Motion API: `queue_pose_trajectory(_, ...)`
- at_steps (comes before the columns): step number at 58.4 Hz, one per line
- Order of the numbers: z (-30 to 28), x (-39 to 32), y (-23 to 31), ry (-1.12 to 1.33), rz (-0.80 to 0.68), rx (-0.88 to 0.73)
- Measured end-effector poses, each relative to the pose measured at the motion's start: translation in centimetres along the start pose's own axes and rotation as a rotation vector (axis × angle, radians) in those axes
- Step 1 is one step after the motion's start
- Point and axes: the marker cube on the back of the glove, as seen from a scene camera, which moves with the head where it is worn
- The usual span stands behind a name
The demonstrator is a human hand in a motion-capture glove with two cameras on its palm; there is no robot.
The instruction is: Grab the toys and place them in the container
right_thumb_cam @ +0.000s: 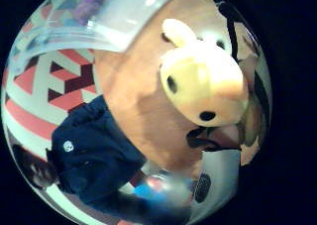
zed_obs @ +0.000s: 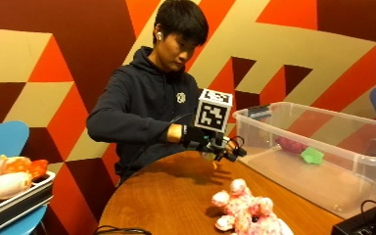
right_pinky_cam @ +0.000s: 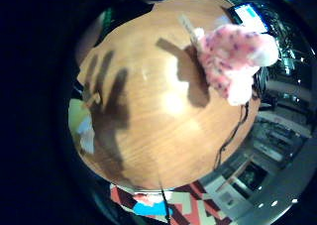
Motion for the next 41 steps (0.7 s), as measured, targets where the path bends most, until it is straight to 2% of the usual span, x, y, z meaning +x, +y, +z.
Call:
queue_pose_trajectory(7, -5.8, -0.4, 1.2, -0.106, 0.014, 0.201)
queue_pose_trajectory(13, -12.4, 1.2, 2.7, -0.181, -0.127, 0.352)
queue_pose_trajectory(17, -14.4, -2.1, 2.6, -0.144, -0.053, 0.456)
queue_pose_trajectory(21, -16.9, -3.9, 2.3, -0.176, -0.103, 0.541)
queue_pose_trajectory(25, -19.2, -5.0, 0.8, -0.213, -0.088, 0.621)
queue_pose_trajectory(32, -20.4, -6.6, -2.9, -0.238, -0.058, 0.666)
queue_pose_trajectory(36, -20.4, -5.8, -6.0, -0.296, 0.02, 0.674)
queue_pose_trajectory(41, -19.0, -6.7, -9.1, -0.348, 0.029, 0.572)
